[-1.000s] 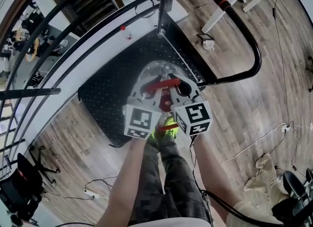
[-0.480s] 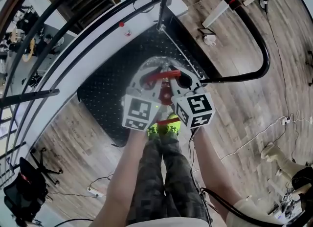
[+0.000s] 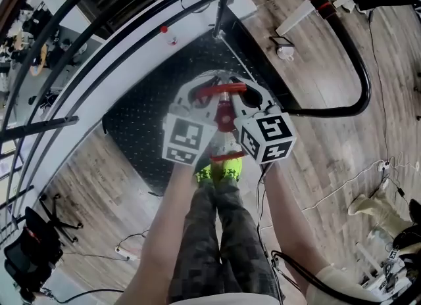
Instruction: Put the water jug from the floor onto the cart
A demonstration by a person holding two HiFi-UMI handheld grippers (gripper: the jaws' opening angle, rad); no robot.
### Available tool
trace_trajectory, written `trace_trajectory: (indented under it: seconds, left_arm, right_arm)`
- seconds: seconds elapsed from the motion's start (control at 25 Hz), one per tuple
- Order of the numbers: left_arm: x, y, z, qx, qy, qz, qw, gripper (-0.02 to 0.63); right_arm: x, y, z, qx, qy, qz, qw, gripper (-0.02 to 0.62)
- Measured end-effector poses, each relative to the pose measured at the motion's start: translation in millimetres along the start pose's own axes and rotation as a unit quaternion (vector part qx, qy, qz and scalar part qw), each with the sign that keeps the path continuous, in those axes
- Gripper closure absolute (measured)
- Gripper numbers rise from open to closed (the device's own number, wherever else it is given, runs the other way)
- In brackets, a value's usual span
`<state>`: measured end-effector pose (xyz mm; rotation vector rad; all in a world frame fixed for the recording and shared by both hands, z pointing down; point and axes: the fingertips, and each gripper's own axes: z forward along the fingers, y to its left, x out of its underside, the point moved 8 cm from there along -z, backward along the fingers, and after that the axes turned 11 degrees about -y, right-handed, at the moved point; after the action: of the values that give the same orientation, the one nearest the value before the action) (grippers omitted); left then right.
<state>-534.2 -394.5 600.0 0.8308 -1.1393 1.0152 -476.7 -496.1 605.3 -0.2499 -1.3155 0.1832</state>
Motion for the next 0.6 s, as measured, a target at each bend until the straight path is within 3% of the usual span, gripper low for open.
trace_trajectory:
  seconds: [0.4, 0.6]
  left_arm:
    - [4.2, 19.1, 24.1, -0.005, -0.017, 0.005, 0.9998, 0.592]
    - [1.4, 27.9, 30.7, -0.004, -0.013, 0.016, 0.9998, 0.592]
  right_arm:
    - [-3.7, -20.0, 27.4, -0.036, 0.016, -0.023, 0.999, 0.577]
    - [-10.9, -25.0, 40.9, -0.062, 0.068, -0.05, 0.995, 0.575]
